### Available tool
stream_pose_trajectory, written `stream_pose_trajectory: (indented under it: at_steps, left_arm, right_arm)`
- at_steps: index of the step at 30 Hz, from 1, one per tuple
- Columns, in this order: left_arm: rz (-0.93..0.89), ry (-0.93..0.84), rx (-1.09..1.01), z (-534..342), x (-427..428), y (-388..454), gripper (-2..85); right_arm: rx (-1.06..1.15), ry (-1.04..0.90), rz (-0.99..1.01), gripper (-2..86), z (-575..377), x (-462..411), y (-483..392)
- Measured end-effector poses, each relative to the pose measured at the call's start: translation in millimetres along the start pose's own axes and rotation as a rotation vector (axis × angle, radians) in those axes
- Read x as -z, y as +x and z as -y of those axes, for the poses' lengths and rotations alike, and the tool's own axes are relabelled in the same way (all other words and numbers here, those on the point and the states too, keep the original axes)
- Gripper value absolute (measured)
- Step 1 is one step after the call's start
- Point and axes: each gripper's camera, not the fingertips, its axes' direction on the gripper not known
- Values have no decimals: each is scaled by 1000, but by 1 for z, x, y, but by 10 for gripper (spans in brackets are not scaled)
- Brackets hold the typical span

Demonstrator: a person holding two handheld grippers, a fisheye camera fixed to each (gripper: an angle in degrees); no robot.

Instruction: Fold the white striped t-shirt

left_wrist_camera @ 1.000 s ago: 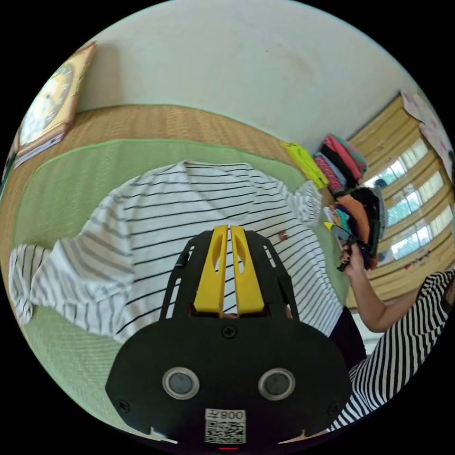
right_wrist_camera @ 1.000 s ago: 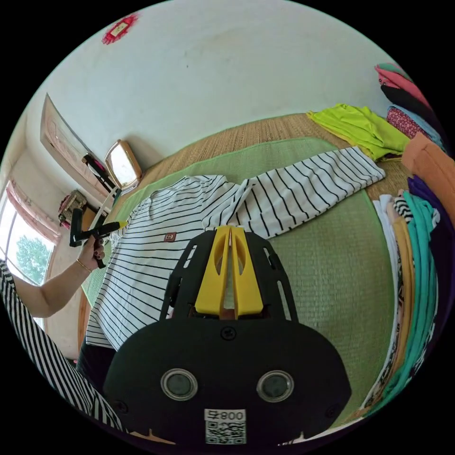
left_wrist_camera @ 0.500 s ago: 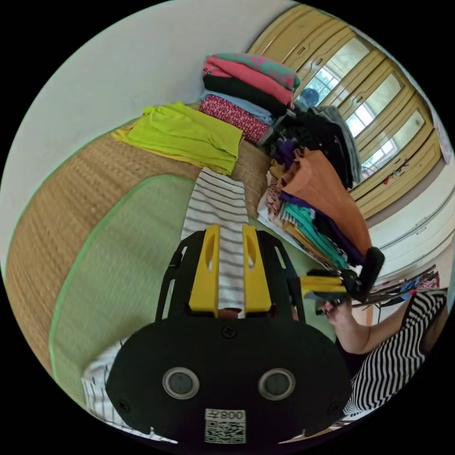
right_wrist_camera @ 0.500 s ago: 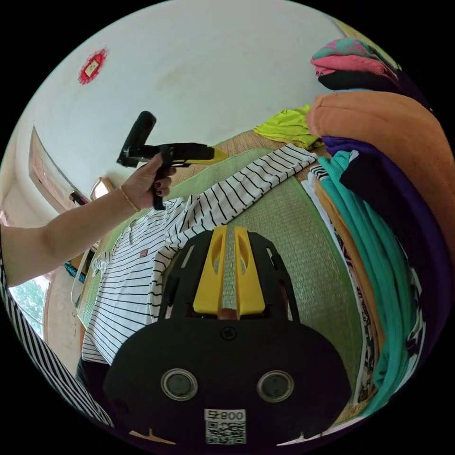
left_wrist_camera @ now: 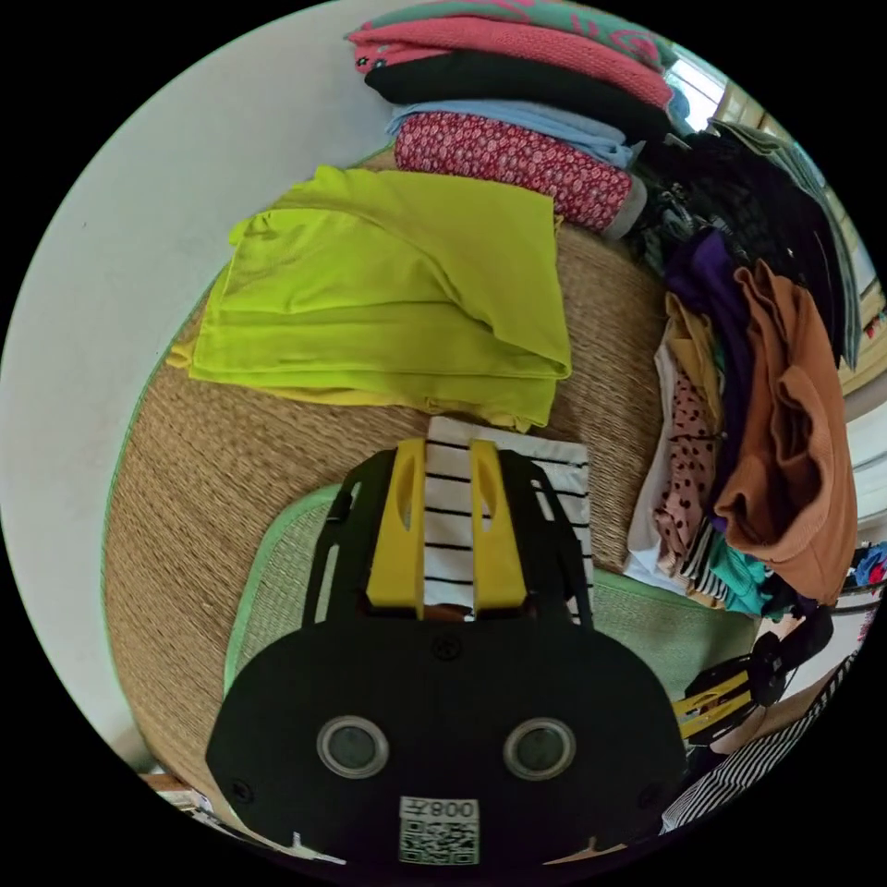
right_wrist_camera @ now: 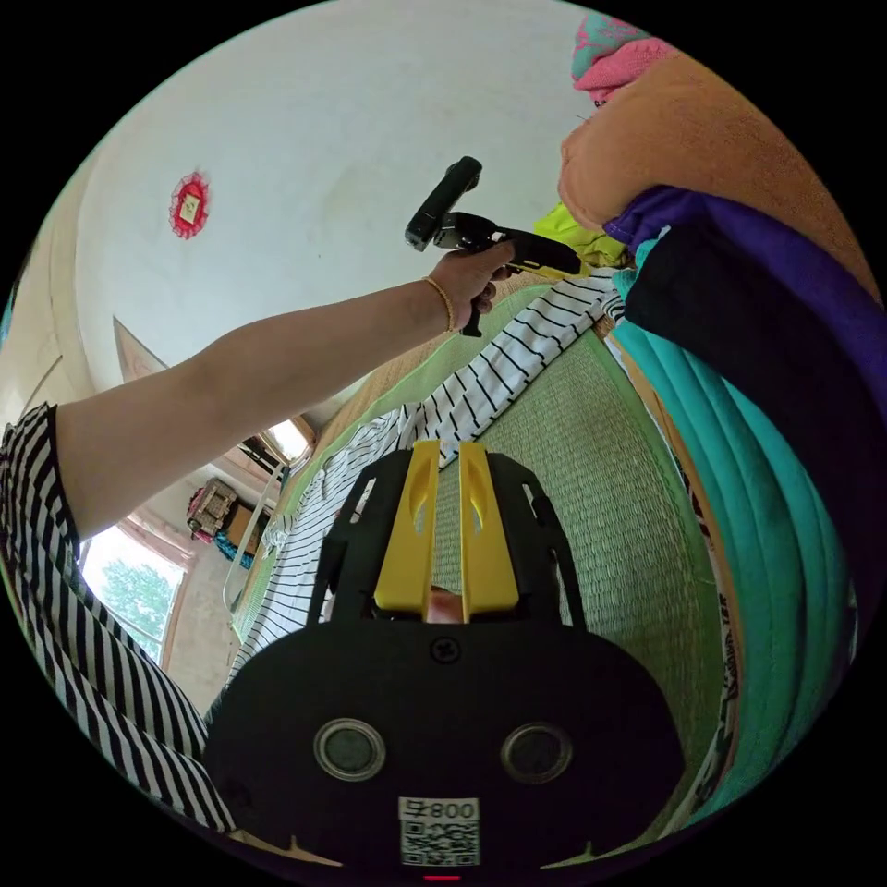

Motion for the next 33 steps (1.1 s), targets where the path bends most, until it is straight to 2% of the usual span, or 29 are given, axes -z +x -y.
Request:
stream_pose_trajectory:
  at_steps: [6,12,17,23,27,33]
  left_arm:
    - [-16,49,-80,-14,18,28,25]
    - [-174,205,-191,-91,92,54,22]
    - [-265,224,-168,-169,139,60,21]
    - [-298,217,-111,-214,151,62,20]
    - [-321,227,-93,-230,155,63,21]
    - [-342,234,-53,-259,166,58,21]
  right_arm:
    - [-17,18,59,35,-4,9,8]
    - [2,97,11,58,-16,19,-1]
    - [89,165,-53,88,-31,26,-26]
    - [280,147,-83,102,-50,3,-76]
    - [346,117,-129,88,-64,-17,-98]
    - [343,155,-37,25,-91,-30,-101]
